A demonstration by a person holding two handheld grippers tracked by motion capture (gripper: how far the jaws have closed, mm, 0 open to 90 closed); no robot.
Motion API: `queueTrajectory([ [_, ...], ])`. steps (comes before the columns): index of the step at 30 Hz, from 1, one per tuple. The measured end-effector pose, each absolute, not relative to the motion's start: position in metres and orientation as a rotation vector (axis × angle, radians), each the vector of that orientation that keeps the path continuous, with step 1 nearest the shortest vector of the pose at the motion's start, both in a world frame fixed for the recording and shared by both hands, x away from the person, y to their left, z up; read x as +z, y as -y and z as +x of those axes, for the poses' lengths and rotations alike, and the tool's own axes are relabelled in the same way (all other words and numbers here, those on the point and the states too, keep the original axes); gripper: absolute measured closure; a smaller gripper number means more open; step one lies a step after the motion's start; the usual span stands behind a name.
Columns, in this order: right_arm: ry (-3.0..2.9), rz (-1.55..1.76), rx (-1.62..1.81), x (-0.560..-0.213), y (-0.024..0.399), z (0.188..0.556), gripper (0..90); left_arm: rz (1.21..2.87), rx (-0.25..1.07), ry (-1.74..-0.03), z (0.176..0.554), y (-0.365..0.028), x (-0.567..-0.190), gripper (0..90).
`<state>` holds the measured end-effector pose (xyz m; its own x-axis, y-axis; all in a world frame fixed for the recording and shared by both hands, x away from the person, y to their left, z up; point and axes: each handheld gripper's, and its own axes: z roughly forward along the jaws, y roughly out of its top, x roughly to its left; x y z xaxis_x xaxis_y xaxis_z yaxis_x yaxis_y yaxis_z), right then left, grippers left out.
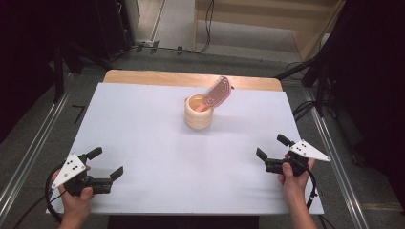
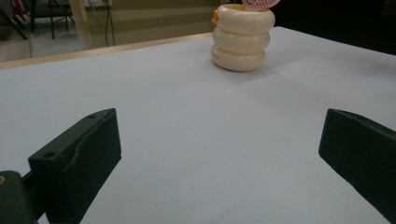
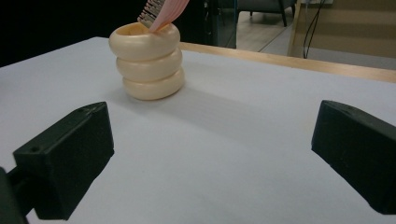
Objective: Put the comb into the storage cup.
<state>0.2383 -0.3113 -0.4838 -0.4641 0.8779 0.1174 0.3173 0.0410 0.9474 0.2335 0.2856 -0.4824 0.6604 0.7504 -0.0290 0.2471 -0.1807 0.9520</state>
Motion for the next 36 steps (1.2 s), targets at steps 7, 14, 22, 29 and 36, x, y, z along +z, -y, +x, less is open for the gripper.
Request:
queueTrajectory([
  [7, -1.820, 1.212, 1.413, -0.488, 0.319, 0.228, 0.0, 1.739, 0.551, -0.807, 0.233, -0.286, -0.482, 0.0],
  [14, -1.810, 1.223, 1.396, -0.492, 0.328, 0.218, 0.0, 1.739, 0.552, -0.808, 0.233, -0.286, -0.482, 0.0],
  [22, -1.795, 1.240, 1.382, -0.497, 0.339, 0.207, 0.0, 1.738, 0.551, -0.808, 0.233, -0.286, -0.482, 0.0],
  [29, -1.794, 1.232, 1.369, -0.500, 0.346, 0.199, 0.0, 1.737, 0.550, -0.806, 0.233, -0.286, -0.482, 0.0],
  [36, -1.798, 1.230, 1.344, -0.508, 0.350, 0.195, 0.0, 1.739, 0.557, -0.806, 0.234, -0.286, -0.482, 0.0],
])
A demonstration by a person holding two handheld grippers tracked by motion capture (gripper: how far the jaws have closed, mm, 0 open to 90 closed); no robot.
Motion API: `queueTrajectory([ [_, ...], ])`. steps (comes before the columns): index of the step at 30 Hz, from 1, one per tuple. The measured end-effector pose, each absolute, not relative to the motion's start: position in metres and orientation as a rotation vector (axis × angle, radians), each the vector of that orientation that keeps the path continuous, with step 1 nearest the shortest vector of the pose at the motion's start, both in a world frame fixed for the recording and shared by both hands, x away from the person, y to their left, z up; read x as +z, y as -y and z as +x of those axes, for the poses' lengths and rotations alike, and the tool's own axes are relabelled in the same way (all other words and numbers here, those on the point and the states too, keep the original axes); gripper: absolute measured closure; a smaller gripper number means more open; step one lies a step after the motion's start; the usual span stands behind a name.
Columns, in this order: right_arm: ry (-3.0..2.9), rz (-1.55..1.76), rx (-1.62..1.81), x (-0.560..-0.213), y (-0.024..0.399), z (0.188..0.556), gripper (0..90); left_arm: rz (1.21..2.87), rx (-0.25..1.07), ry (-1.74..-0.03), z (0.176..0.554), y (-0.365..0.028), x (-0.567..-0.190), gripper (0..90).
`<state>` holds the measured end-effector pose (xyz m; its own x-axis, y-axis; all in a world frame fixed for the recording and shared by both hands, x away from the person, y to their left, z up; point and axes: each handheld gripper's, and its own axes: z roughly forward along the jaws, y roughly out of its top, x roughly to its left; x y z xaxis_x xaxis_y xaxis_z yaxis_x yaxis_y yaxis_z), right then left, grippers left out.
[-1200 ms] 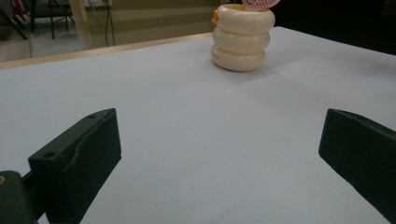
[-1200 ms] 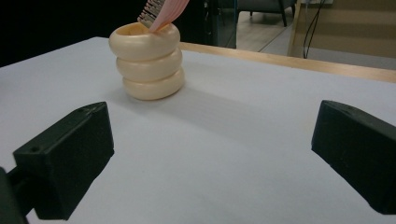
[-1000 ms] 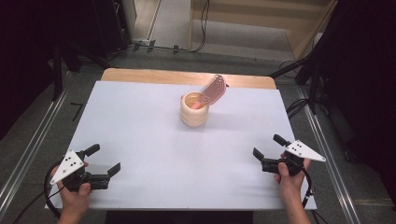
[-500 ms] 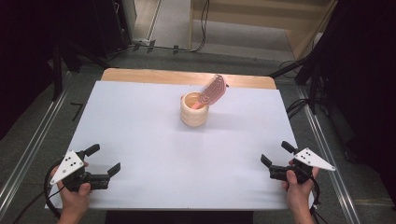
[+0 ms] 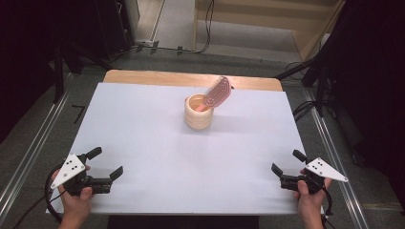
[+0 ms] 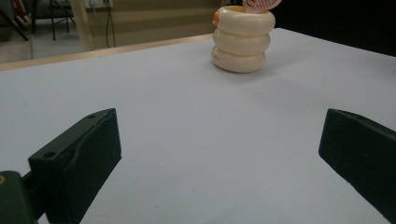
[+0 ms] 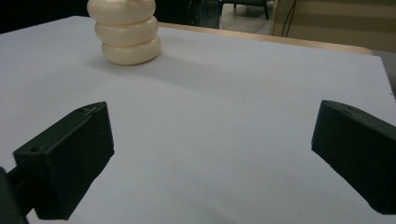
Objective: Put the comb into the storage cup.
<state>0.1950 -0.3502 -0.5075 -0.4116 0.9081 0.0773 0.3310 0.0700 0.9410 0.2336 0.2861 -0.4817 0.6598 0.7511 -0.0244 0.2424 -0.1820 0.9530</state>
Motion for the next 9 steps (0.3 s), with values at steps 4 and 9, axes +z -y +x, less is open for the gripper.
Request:
queueTrajectory([
  [4, -1.788, 1.241, 1.361, -0.5107, 0.3532, 0.1947, 0.0, 1.737, 0.557, -0.807, 0.2338, -0.2864, -0.4818, 0.0],
  [9, -1.789, 1.237, 1.360, -0.5135, 0.3527, 0.1963, 0.0, 1.736, 0.558, -0.812, 0.2344, -0.2859, -0.4822, 0.0],
])
